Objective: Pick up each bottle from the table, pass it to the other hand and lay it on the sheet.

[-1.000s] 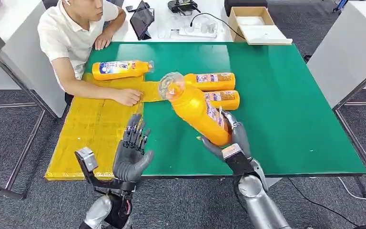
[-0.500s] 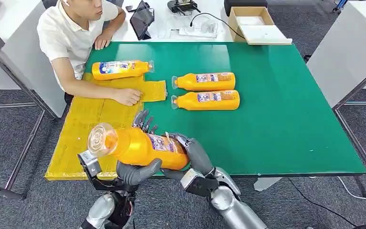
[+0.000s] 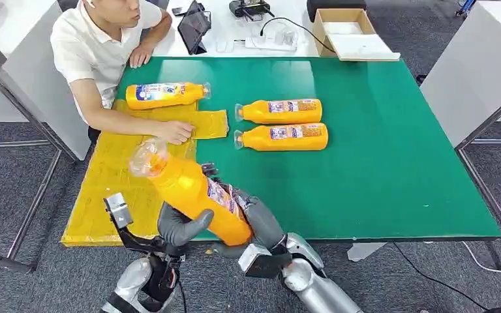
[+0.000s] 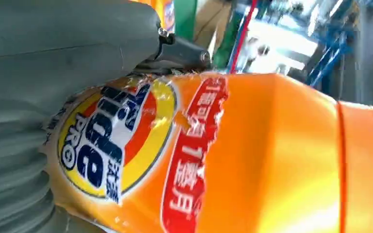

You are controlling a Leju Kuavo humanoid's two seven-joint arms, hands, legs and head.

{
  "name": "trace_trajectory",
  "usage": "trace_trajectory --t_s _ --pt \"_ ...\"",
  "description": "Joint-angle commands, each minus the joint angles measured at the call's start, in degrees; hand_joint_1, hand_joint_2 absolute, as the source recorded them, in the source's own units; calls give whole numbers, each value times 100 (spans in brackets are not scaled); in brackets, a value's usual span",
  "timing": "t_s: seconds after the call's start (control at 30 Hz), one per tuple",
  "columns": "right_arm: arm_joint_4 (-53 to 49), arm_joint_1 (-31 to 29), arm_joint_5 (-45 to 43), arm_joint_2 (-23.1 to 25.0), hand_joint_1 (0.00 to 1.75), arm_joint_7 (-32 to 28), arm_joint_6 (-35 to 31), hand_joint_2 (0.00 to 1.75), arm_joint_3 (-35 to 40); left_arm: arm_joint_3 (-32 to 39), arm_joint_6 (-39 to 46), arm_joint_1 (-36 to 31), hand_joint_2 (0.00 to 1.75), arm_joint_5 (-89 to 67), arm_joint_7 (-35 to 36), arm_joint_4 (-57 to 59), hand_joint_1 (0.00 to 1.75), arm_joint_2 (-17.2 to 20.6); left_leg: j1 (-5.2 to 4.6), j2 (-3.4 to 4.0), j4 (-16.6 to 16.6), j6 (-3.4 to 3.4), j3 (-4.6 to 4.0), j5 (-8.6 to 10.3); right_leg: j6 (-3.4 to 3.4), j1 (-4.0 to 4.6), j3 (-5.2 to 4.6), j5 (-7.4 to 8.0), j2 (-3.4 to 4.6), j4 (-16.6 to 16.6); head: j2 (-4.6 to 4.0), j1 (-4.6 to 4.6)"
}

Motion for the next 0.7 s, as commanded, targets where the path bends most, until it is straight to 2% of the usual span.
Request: trace_trajectory --t_s 0.03,0.13,0.37,0.5,0.57,0.63,0.7 --pt "-244 394 521 -248 0 -123 -386 0 556 56 -260 -236 175 -86 93 578 175 167 7 -7 -5 -12 26 -8 -13 9 31 -12 -17 -7 0 2" --pt "-460 599 649 -348 0 -146 -565 0 528 123 -263 -209 175 -219 118 649 175 230 7 -14 -13 -11 34 -7 -13 9 41 -13 -23 -14 -2 2" --pt "-538 643 676 -333 0 -171 -622 0 479 91 -108 -212 175 -474 129 639 175 256 6 -2 -4 -12 15 -7 -14 7 19 -8 -10 -5 -2 2" --pt "-1209 1274 938 -394 0 -377 -1336 0 153 330 309 -205 175 -1103 179 896 175 399 6 -8 -9 -14 23 -7 -16 9 28 -12 -17 -8 -2 2" --pt "-1347 1400 993 -371 0 -415 -1649 0 -3 354 569 -226 175 -1531 104 900 175 519 6 -14 -11 -15 27 -8 -17 8 33 -14 -23 -10 -2 2" --pt "-1656 1592 953 -317 0 -473 -2039 0 -325 490 1301 -217 175 -2624 80 828 175 669 3 -14 -10 -12 20 -7 -13 5 25 -12 -17 -7 0 4" --pt "-2130 1791 858 -258 0 -525 -2412 0 -688 793 1314 -64 175 -2965 225 582 175 755 4 -3 -6 -13 18 -10 -14 5 20 -12 -6 -2 -2 4"
